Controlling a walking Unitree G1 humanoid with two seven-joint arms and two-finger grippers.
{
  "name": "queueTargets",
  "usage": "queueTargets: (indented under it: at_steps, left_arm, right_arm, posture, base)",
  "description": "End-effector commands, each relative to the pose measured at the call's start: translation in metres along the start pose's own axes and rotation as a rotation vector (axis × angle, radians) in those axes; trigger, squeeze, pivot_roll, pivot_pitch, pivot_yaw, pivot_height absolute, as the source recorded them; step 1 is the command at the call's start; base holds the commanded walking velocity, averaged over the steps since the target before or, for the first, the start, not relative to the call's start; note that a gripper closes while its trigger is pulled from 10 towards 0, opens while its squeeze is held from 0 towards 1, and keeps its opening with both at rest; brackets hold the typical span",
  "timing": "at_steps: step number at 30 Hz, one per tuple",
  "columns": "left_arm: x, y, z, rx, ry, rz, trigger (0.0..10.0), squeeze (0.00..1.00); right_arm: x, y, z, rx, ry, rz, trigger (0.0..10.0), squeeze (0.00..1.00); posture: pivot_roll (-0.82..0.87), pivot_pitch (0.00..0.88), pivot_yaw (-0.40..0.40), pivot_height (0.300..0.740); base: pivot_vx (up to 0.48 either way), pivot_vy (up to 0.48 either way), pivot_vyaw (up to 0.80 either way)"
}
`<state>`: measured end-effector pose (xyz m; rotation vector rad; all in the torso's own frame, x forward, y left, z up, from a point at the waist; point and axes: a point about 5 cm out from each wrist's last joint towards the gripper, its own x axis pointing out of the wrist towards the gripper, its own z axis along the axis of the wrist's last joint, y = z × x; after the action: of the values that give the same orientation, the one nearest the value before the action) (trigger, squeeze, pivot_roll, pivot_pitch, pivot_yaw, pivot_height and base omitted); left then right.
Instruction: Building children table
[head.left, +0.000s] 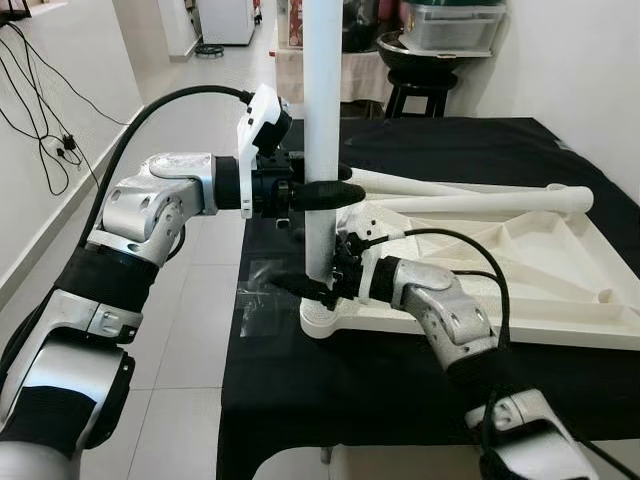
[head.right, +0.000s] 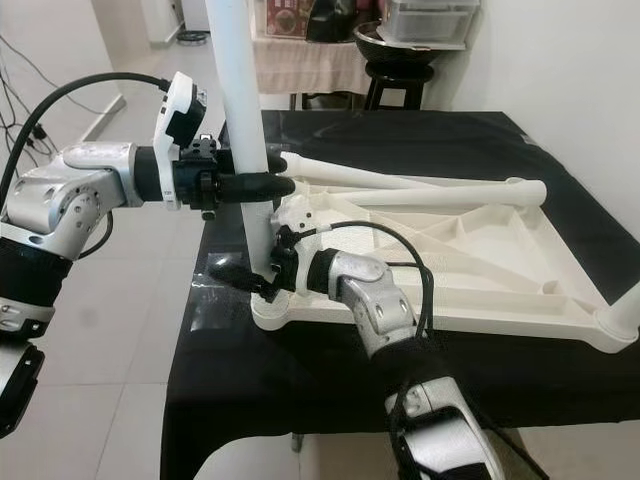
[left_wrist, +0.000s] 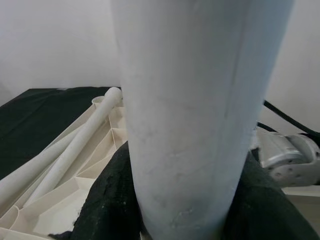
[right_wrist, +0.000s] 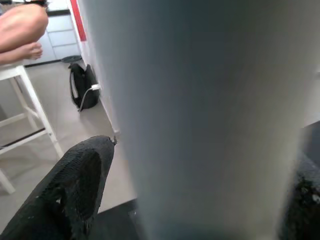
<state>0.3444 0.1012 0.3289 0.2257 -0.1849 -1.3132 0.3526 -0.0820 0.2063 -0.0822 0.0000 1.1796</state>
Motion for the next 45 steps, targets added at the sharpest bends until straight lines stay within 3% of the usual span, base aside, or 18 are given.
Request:
queueTargets:
  at_steps: [1,2,3,6,7,8,19,20,21,22,25,26,27,28,29,30,32,45]
  left_arm:
    - [0.000,-0.002,-0.010,-0.007,0.050,0.000,0.0,0.00]
    - [0.000,-0.002,-0.010,-0.007,0.050,0.000,0.0,0.00]
    - [-0.001,-0.002,-0.010,-0.008,0.050,0.003,0.0,0.00]
    - [-0.002,-0.002,-0.010,-0.009,0.050,0.005,0.0,0.00]
    - [-0.002,-0.002,-0.010,-0.010,0.050,0.008,0.0,0.00]
    - [-0.002,-0.002,-0.010,-0.010,0.049,0.011,0.0,0.00]
    - [-0.001,0.004,-0.007,-0.005,0.025,0.067,0.0,0.06]
    - [-0.001,0.005,-0.007,-0.007,0.033,0.075,4.8,1.00]
    - [-0.001,0.005,-0.007,-0.007,0.033,0.075,4.8,1.00]
    - [0.001,0.009,-0.007,0.006,0.030,0.116,10.0,1.00]
    - [0.001,0.013,-0.006,0.014,0.036,0.158,10.0,0.86]
    - [0.001,0.016,-0.006,0.014,0.038,0.185,10.0,0.00]
    - [0.000,0.018,-0.005,0.011,0.038,0.198,10.0,0.00]
    - [0.000,0.018,-0.005,0.011,0.038,0.198,10.0,0.00]
    - [-0.001,0.018,-0.004,0.004,0.038,0.200,10.0,0.00]
    - [-0.003,0.019,-0.004,-0.002,0.038,0.200,10.0,0.00]
    - [-0.005,0.018,-0.005,-0.003,0.052,0.194,10.0,0.00]
    - [0.001,0.016,-0.008,0.041,0.065,0.178,10.0,0.00]
  right_arm:
    - [-0.004,-0.007,0.000,0.014,-0.002,0.022,10.0,0.00]
    - [-0.004,-0.007,0.000,0.014,-0.002,0.022,10.0,0.00]
    - [-0.004,-0.010,-0.001,0.029,0.006,0.039,8.6,0.00]
    - [-0.005,-0.011,-0.002,0.040,0.010,0.056,8.6,0.00]
    - [-0.005,-0.011,-0.002,0.044,0.012,0.076,2.4,0.00]
    - [-0.006,-0.012,-0.002,0.049,0.009,0.107,0.0,0.00]
    - [-0.009,-0.018,-0.006,0.073,0.004,0.154,0.0,0.00]
    - [-0.008,-0.020,-0.006,0.071,0.007,0.126,0.0,0.00]
    - [-0.008,-0.020,-0.006,0.071,0.007,0.126,0.0,0.00]
    - [-0.007,-0.024,-0.008,0.066,0.022,0.061,0.0,0.00]
    - [-0.005,-0.027,-0.015,0.082,0.046,-0.095,0.0,0.00]
    - [-0.001,-0.026,-0.024,0.102,0.063,-0.282,0.0,0.00]
    - [0.004,-0.011,-0.041,0.159,0.082,-0.507,0.0,0.00]
    - [0.004,-0.011,-0.041,0.159,0.082,-0.507,0.0,0.00]
    - [0.005,0.010,-0.057,0.225,0.114,-0.666,0.0,0.00]
    - [0.007,0.037,-0.066,0.267,0.111,-0.721,0.0,0.00]
    - [0.011,0.063,-0.064,0.322,0.034,-0.757,0.0,0.00]
    - [0.028,0.061,-0.038,0.292,-0.193,-0.758,0.0,0.00]
  posture:
    - [0.02,0.087,-0.040,0.740]
    - [0.02,0.087,-0.040,0.740]
    - [0.02,0.088,-0.040,0.740]
    - [0.02,0.088,-0.040,0.740]
    - [0.02,0.088,-0.041,0.740]
    - [0.02,0.090,-0.041,0.740]
    - [0.02,0.092,-0.041,0.740]
    - [0.01,0.094,-0.040,0.740]
    - [0.01,0.094,-0.040,0.740]
    - [0.01,0.095,-0.049,0.740]
    - [0.00,0.099,-0.060,0.740]
    - [0.00,0.102,-0.072,0.740]
    - [0.01,0.104,-0.078,0.740]
    - [0.01,0.104,-0.078,0.740]
    - [0.01,0.106,-0.079,0.740]
    - [0.02,0.118,-0.059,0.740]
    - [0.00,0.119,-0.050,0.740]
    - [0.00,0.087,-0.037,0.740]
  base:
    - [0.000,0.000,0.00]
    - [0.000,0.000,0.00]
    - [0.000,0.000,0.00]
    - [0.000,0.000,0.00]
    - [0.000,0.000,0.00]
    - [0.000,0.000,0.00]
    - [0.000,0.000,0.00]
    - [0.000,0.000,0.00]
    - [0.000,0.000,0.00]
    - [0.000,0.000,0.00]
    - [0.000,0.000,0.00]
    - [0.000,0.000,0.00]
    - [0.000,0.000,0.00]
    - [0.000,0.000,0.00]
    - [0.000,0.000,0.00]
    - [0.000,0.000,0.00]
    - [0.000,0.000,0.00]
    - [0.000,0.000,0.00]
